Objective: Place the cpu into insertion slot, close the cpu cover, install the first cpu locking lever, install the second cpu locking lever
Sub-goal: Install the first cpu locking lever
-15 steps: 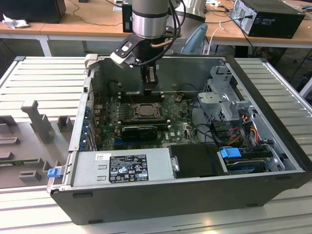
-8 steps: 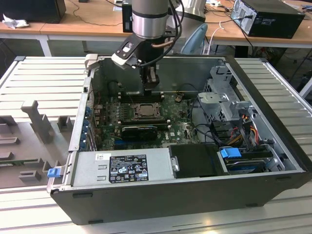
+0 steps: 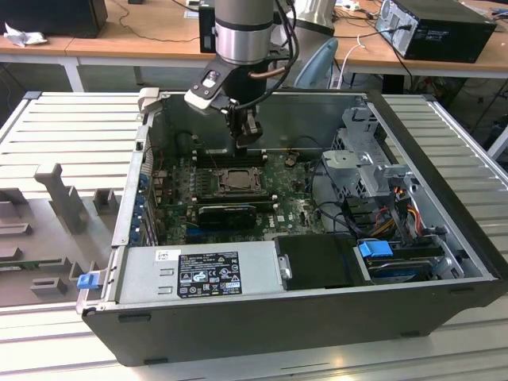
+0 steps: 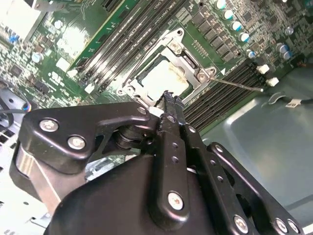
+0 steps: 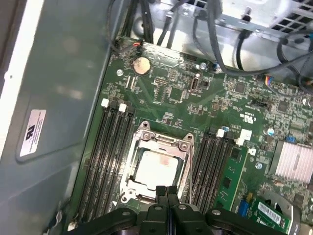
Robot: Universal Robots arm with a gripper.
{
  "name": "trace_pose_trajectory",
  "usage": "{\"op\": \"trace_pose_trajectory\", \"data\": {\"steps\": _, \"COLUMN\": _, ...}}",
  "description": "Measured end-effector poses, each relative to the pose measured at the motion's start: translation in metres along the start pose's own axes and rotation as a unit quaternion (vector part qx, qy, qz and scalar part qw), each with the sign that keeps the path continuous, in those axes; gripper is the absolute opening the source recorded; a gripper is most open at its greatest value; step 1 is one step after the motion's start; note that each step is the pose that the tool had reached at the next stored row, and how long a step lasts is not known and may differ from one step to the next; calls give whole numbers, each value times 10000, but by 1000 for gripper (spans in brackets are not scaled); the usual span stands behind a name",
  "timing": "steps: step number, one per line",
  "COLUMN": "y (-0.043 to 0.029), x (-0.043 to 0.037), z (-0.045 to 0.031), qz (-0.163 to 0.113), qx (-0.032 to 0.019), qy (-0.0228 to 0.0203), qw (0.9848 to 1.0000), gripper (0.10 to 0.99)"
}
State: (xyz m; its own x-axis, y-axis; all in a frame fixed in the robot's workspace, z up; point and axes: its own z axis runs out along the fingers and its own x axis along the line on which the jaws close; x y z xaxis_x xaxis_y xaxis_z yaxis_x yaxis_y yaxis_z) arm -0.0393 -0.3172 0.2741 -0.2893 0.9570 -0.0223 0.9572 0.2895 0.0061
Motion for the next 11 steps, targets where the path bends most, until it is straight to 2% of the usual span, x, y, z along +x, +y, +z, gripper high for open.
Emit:
{"op": "trace_pose_trajectory", "data": {"steps": 3, "y": 0, "x": 0, "z": 4, "qz": -283, "qx": -6, "qy": 2, "qw": 9996, "gripper": 106}}
{"op": "trace_pose_trajectory", "data": {"steps": 5, "y": 0, "x": 0, "z": 8, "qz": -514, "qx": -11, "qy": 3, "qw": 9987, "gripper": 106}}
{"op": "trace_pose_trajectory", "data": {"steps": 9, "y": 0, "x": 1, "z": 13, "qz": -975, "qx": -26, "qy": 4, "qw": 9952, "gripper": 106}}
{"op": "trace_pose_trajectory", "data": {"steps": 10, "y": 0, "x": 1, "z": 16, "qz": -1179, "qx": -35, "qy": 4, "qw": 9930, "gripper": 106}}
{"op": "trace_pose_trajectory", "data": {"steps": 11, "y": 0, "x": 0, "z": 16, "qz": -1291, "qx": -37, "qy": 4, "qw": 9916, "gripper": 106}}
